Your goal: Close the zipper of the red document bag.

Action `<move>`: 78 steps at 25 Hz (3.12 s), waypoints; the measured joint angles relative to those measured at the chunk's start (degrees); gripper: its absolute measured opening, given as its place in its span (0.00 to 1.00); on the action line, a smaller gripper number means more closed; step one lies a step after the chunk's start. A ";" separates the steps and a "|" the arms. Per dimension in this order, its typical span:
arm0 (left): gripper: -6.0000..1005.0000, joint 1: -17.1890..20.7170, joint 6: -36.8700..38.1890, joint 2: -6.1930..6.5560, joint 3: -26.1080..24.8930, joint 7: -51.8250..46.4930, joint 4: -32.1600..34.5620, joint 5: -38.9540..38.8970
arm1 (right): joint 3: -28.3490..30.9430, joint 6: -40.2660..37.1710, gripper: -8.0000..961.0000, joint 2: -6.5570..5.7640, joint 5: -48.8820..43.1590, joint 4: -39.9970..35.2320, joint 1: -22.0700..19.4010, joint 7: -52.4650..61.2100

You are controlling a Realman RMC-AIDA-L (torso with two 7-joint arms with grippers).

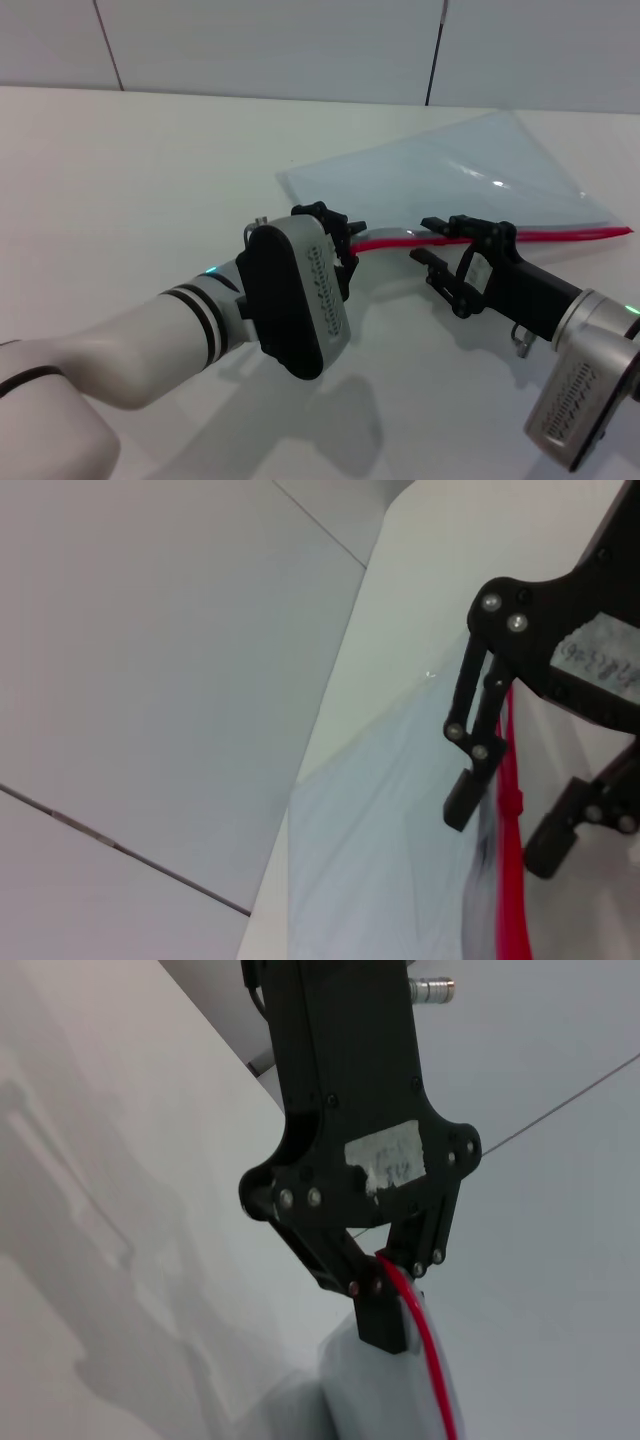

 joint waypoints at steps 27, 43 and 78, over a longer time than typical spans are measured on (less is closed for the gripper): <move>0.05 0.09 0.00 -0.01 0.28 0.26 0.10 -0.01 | 3.05 0.10 0.07 0.00 0.08 2.48 -1.23 -5.99; 0.05 0.25 0.01 0.01 0.17 0.26 0.08 -0.01 | 11.65 5.65 0.06 -0.10 0.08 -2.70 -2.81 -6.82; 0.64 2.49 -50.96 -0.19 -0.56 -2.54 -14.02 -30.24 | 43.76 -19.02 0.87 0.22 3.07 -3.13 -11.17 42.66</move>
